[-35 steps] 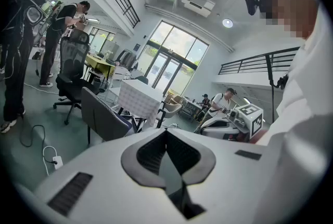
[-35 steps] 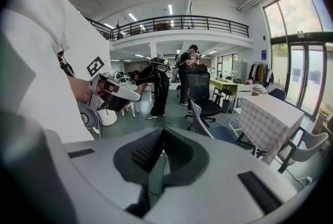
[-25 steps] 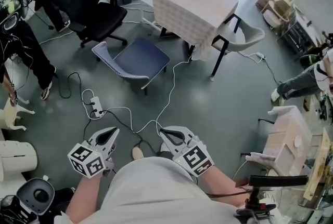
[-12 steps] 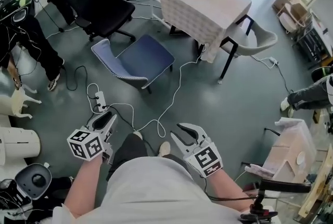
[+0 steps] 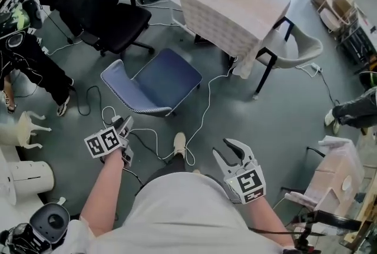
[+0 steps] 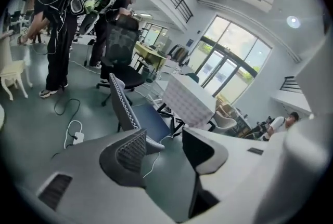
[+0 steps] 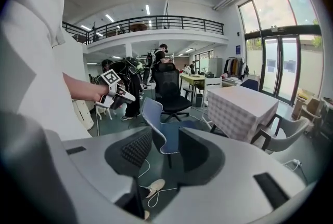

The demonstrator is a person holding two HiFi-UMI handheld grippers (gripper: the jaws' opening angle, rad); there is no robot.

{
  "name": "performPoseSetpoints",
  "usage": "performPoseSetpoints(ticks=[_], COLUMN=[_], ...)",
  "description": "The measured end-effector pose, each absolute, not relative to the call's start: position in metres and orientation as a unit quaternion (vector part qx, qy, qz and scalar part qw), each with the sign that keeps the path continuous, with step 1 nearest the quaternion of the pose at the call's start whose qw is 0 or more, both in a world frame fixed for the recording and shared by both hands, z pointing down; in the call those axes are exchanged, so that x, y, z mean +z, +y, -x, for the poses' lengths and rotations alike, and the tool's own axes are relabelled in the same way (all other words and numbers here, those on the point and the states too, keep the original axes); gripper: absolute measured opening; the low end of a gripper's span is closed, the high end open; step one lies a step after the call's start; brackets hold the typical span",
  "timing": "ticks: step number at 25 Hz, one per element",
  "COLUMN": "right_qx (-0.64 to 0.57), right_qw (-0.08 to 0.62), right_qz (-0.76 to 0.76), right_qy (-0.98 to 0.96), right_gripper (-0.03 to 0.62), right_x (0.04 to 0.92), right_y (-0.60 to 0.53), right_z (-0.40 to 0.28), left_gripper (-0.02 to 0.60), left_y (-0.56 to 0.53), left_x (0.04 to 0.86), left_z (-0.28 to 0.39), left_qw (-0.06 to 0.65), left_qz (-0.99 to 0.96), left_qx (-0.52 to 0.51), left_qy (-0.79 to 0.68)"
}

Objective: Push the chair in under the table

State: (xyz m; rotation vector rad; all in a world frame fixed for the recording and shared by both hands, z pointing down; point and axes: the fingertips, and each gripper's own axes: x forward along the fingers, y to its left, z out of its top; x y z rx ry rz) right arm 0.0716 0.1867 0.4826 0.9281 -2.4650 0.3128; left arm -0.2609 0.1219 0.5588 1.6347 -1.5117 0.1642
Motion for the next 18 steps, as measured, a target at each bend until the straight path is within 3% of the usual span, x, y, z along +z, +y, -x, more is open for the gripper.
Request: performPoseSetpoints(ticks=[9, 15, 18], right_qx=[0.128, 0.139, 0.140], right_qw=[0.256, 0.271, 0.277], right_qz=[-0.367, -0.359, -0.352], right_qy=[-0.885, -0.882, -0.883], right_gripper=[0.155, 0.155, 0.155], right_x=[0.478, 0.486, 0.487], right_y=[0.079, 0.037, 0.017], right_z=[-0.038, -0.015, -0.013], left_gripper=[0.258, 0.256, 0.189], left_y=[0.015, -0.009, -0.012], left_x=[0.664, 0.720, 0.726], left_z=[0.359, 0.362, 0.359], left_qw=[0.517, 0.582, 0.599], left_qz=[-0.533, -0.498, -0.477], left_qx=[0.102, 0.101, 0.087], left_qy=[-0.662, -0.635, -0.638])
